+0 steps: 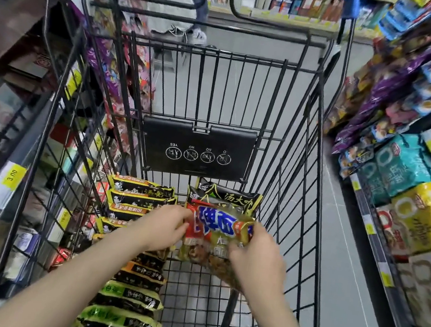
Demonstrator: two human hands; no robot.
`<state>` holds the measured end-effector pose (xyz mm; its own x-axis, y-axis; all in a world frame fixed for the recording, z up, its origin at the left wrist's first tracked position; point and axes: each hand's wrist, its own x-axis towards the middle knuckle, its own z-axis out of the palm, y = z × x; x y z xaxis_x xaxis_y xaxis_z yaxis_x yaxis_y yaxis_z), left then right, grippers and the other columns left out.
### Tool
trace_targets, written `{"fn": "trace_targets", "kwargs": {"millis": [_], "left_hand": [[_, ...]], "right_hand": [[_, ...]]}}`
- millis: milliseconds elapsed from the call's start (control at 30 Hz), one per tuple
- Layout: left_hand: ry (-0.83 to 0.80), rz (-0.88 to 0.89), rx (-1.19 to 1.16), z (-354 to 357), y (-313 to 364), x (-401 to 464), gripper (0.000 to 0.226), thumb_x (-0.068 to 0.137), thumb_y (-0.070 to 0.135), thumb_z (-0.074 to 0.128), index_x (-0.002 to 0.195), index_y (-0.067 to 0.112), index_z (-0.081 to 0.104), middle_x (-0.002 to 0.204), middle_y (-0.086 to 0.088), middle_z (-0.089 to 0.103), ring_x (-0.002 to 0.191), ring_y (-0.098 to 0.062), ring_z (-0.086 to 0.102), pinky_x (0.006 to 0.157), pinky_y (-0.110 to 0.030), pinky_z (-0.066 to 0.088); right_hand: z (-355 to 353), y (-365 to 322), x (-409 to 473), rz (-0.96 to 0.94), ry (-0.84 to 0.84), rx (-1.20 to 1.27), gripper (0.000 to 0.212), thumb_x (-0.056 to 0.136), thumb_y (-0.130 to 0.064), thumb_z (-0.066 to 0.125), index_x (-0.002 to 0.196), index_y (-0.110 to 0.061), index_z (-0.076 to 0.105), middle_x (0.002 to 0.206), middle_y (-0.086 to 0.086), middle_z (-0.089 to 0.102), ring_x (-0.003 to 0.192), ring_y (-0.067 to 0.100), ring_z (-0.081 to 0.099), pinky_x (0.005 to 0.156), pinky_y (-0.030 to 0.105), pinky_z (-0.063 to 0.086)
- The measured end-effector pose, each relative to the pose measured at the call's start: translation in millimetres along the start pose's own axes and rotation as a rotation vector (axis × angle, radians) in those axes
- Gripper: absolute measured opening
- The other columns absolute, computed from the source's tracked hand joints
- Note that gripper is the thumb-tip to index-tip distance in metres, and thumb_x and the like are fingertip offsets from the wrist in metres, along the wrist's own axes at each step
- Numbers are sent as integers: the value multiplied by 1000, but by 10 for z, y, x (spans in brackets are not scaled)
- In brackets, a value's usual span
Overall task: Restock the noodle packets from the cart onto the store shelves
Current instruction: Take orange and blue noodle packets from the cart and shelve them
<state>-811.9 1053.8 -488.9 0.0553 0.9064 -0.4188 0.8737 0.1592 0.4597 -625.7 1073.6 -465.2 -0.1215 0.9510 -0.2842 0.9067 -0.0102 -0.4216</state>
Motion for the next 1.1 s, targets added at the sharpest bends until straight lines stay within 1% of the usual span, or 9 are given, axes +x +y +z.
{"fn": "trace_targets", "kwargs": {"millis": [100,267,367,433,567,667,800,1000,1100], "left_hand": [[12,-66,-135,80,0,84,35,95,16,45,129,13,48,131,-4,54,119,-16,50,96,-24,39],[34,-240,-389,336,-77,346,42,88,15,59,127,12,44,124,-4,53,110,-15,51,89,-24,43],[49,-319,-583,513,-97,488,31,84,12,64,106,21,44,111,-1,52,104,-14,53,80,-21,42],[68,-366,-667,604,-94,579,29,83,7,64,91,25,43,105,-1,52,100,-15,53,81,-25,43],[111,-464,-873,742,-98,756,47,82,-2,61,121,13,39,108,-5,54,99,-18,56,85,-34,48],[184,-523,-893,824,-105,838,54,82,-7,59,126,10,35,105,-3,49,96,-17,52,79,-32,47],[228,-546,-795,913,-154,900,54,81,-5,61,125,11,34,113,-7,47,98,-19,53,65,-24,47],[247,-479,-624,963,-124,867,59,75,-2,70,122,8,37,120,-10,50,109,-22,54,75,-24,49],[191,-425,-615,982,-121,816,62,70,5,77,120,12,40,115,-4,51,108,-20,54,88,-33,50]], "right_hand": [[-440,-83,-27,-7,92,13,33,82,-37,65,106,-18,52,95,-2,63,79,18,57,64,27,45],[-864,-170,-36,18,175,76,35,80,-38,66,103,-16,52,96,3,65,89,27,61,67,32,46],[-946,-166,-8,8,202,81,34,82,-39,65,101,-16,51,95,3,64,80,23,55,63,30,41],[-949,-157,23,3,226,84,35,81,-40,66,101,-16,52,95,2,65,83,24,59,67,32,47],[-909,-155,76,9,263,92,35,78,-42,69,98,-17,54,93,2,67,89,28,63,71,35,51],[-900,-154,101,13,271,98,35,77,-43,69,96,-18,54,93,1,67,90,26,62,71,33,48],[-896,-138,139,13,270,100,36,77,-45,69,97,-18,55,91,0,67,88,25,62,71,33,48],[-905,-101,181,3,284,116,35,76,-43,70,97,-19,56,90,-1,68,87,25,63,70,32,47],[-916,-80,190,-6,292,124,36,76,-43,71,99,-19,57,88,0,68,86,24,63,68,31,47]]}}
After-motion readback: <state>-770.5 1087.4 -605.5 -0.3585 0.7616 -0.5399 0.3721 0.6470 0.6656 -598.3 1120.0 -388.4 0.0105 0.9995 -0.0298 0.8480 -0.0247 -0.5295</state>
